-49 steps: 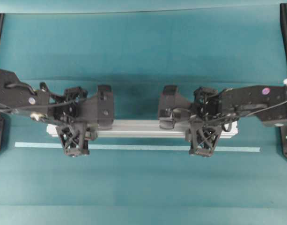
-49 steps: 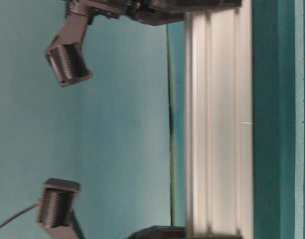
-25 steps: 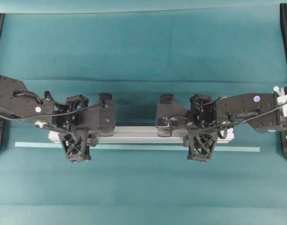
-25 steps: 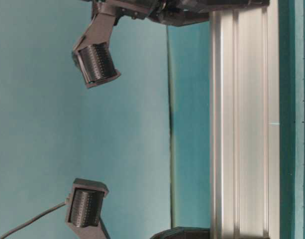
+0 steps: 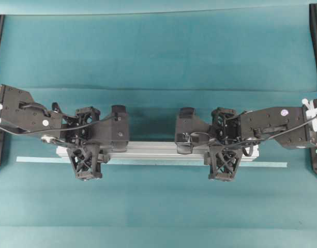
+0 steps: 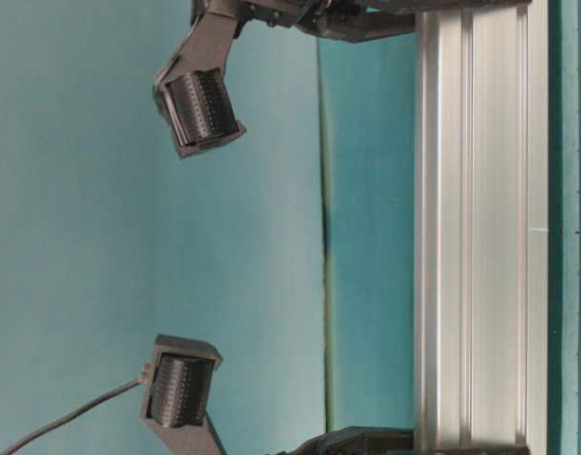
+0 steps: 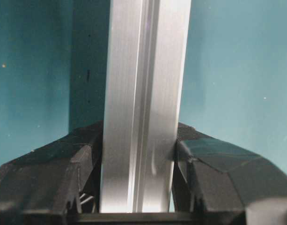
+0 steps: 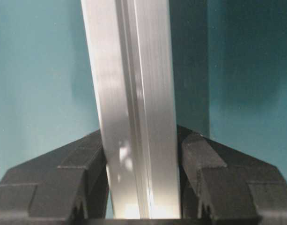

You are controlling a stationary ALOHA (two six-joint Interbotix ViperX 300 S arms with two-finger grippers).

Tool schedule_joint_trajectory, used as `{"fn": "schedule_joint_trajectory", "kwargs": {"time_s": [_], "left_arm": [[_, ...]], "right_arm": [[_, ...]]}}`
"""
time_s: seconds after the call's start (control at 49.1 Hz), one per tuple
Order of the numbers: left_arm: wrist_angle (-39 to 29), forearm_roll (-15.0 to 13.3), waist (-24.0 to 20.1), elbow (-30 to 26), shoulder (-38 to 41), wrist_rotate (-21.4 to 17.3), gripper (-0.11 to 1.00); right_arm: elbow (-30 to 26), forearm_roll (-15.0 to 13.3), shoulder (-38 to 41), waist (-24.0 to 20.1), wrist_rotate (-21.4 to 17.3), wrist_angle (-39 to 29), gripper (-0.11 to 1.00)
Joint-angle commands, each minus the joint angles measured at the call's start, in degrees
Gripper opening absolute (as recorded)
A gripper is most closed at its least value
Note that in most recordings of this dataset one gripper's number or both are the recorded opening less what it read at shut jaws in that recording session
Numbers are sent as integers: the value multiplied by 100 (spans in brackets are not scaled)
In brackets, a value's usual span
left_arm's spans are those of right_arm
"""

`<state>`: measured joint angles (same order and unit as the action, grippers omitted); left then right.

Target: Lift the metal rail with both hands.

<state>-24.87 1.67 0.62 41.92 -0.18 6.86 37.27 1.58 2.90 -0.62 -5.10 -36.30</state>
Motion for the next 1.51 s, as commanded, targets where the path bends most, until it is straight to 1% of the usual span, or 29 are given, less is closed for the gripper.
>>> {"fn": "schedule_joint_trajectory", "kwargs": {"time_s": [0.0, 0.326, 0.611, 0.835, 1.079, 1.364, 1.384, 1.425, 1.486], "left_arm": [[26, 0, -18, -35, -18, 35, 36], [26, 0, -18, -35, 18, 18, 36], [26, 0, -18, -35, 35, 18, 36], [316, 0, -18, 35, 53, 9, 36], [387, 0, -18, 88, 132, 0, 36], [396, 0, -18, 88, 193, 26, 36], [396, 0, -18, 88, 193, 35, 39], [404, 0, -18, 97, 193, 44, 52], [431, -9, -18, 97, 193, 53, 70]], "right_arm": [[-18, 26, 0, -35, -62, 9, 39], [-18, 88, 114, -35, -62, 149, 39], [70, 88, 167, -35, -62, 246, 39], [105, 88, 167, -18, -79, 299, 39], [167, 88, 167, 26, -255, 360, 39], [193, 88, 176, 26, -264, 343, 40], [193, 97, 167, 26, -264, 343, 40], [193, 88, 176, 26, -272, 343, 41], [193, 88, 176, 26, -281, 352, 54]]}}
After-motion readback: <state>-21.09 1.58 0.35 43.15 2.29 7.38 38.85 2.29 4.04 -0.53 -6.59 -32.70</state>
